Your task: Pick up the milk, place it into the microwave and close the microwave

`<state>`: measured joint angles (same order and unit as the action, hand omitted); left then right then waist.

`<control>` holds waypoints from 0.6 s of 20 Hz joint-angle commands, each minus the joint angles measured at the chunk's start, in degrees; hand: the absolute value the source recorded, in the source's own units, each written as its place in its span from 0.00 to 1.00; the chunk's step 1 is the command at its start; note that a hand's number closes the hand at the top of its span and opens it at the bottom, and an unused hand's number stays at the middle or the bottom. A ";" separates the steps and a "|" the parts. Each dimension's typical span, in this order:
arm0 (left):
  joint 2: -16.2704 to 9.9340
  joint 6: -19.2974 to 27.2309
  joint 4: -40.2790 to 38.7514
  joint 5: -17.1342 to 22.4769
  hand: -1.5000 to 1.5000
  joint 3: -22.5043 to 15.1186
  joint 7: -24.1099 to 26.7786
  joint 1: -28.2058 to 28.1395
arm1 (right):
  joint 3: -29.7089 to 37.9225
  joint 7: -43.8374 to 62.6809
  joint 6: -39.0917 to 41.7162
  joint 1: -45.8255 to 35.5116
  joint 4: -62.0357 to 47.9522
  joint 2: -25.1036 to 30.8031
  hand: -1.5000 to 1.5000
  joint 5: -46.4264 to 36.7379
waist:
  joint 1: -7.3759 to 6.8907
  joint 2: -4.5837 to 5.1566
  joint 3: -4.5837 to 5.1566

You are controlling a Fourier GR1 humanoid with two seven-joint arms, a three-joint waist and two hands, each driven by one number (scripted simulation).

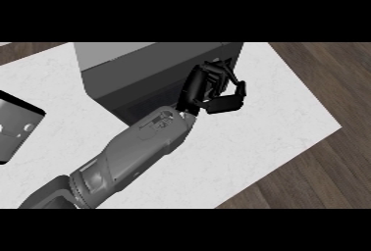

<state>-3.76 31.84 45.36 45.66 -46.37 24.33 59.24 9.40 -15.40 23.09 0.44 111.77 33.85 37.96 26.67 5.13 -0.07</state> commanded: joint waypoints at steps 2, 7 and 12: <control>3.57 -0.72 -2.83 -0.99 1.00 -2.01 -0.63 5.12 | 0.45 0.86 0.23 -1.08 -0.35 0.74 0.00 1.69 | 1.49 0.90 -0.30; 3.64 7.87 -6.75 3.47 1.00 4.35 -1.46 1.97 | 2.07 1.31 -0.05 -0.71 -0.70 1.39 0.00 3.05 | -1.53 0.57 -0.14; 3.77 7.99 -9.80 4.06 1.00 4.20 -1.29 2.26 | 4.27 1.52 -1.15 -0.74 0.04 1.84 0.00 4.39 | -3.44 0.29 -0.08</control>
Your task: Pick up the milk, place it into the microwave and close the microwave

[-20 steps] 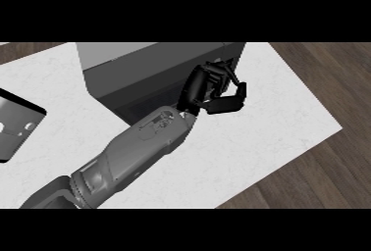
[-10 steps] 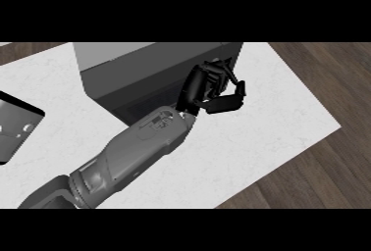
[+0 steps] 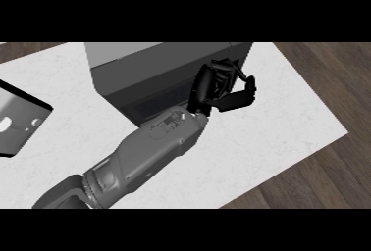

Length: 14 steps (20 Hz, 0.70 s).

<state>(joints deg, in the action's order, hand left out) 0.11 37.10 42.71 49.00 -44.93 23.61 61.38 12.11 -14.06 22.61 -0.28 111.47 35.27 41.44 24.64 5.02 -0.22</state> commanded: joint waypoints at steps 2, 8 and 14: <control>-0.10 1.66 -7.98 1.33 1.00 2.12 -0.73 0.11 | 2.52 0.38 -0.82 0.37 -0.03 0.76 0.00 1.41 | -2.49 0.52 0.04; -2.63 -1.63 -10.32 2.29 1.00 -0.66 -0.75 -0.35 | 5.29 0.90 -1.84 1.09 1.11 1.79 0.00 2.30 | -4.17 0.78 0.14; -4.86 -4.37 -11.12 3.32 0.00 -1.73 0.24 0.68 | 6.64 1.52 -2.78 1.97 1.80 1.73 0.00 3.61 | -6.68 1.20 0.25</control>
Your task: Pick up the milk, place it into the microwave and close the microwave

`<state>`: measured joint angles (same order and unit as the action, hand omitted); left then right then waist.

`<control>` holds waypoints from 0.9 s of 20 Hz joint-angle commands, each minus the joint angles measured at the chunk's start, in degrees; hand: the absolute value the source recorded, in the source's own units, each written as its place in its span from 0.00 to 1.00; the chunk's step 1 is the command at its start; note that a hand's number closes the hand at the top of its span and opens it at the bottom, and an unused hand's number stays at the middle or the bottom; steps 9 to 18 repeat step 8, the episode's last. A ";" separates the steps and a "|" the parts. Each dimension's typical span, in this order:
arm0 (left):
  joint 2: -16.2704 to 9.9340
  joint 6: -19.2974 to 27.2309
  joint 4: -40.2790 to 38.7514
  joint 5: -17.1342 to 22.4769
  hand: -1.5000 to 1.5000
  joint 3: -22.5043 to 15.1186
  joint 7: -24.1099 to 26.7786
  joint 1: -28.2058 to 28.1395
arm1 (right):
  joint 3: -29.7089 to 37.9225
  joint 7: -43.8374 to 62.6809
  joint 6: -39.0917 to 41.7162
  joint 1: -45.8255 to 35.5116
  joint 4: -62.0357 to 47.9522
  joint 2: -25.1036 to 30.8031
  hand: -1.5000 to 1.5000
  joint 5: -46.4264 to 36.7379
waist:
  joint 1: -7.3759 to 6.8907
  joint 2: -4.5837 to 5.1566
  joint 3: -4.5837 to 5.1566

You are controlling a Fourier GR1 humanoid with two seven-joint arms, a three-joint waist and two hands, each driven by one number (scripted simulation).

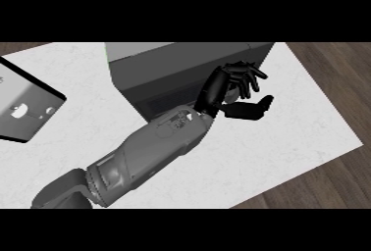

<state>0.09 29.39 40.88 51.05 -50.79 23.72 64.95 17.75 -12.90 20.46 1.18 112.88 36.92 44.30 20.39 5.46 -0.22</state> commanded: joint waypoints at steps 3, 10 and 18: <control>-5.58 2.39 -9.56 2.16 0.00 3.79 0.44 -3.62 | 1.71 0.84 -0.62 1.76 1.65 0.53 0.00 0.70 | -3.19 0.24 0.34; -5.04 1.10 -9.88 3.16 0.00 2.72 0.81 -3.58 | 2.55 1.27 -0.69 2.91 2.79 0.30 0.00 2.31 | -3.95 0.19 0.21; -5.04 1.10 -9.88 3.16 0.00 2.72 0.81 -3.58 | 2.55 1.27 -0.69 2.91 2.79 0.30 0.00 2.31 | -3.95 0.19 0.21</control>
